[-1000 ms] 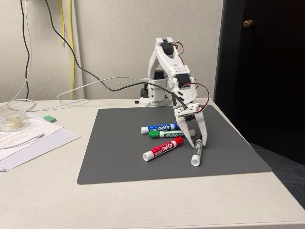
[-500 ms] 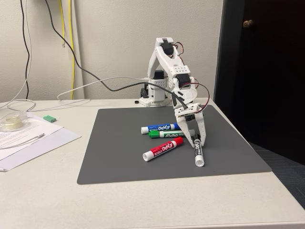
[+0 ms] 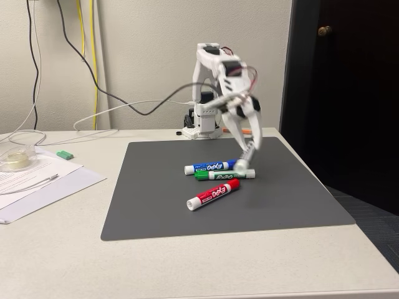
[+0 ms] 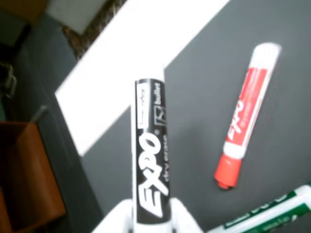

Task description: Pick up the black marker.

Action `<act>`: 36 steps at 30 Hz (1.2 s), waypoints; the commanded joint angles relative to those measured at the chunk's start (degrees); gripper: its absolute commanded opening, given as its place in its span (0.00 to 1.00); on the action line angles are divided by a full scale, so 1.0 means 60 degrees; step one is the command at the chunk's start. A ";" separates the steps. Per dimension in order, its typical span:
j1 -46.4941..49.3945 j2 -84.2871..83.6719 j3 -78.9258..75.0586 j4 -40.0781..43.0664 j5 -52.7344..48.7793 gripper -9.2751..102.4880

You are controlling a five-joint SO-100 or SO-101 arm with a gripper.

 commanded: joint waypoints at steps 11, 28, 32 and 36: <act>0.2124 0.2944 -0.3091 0.3867 0.3765 0.08; 0.2798 0.4043 -0.2725 0.4629 0.4746 0.08; 0.2871 0.6064 0.0088 0.3311 0.4849 0.08; 0.3120 0.9082 0.4102 0.1216 0.5229 0.08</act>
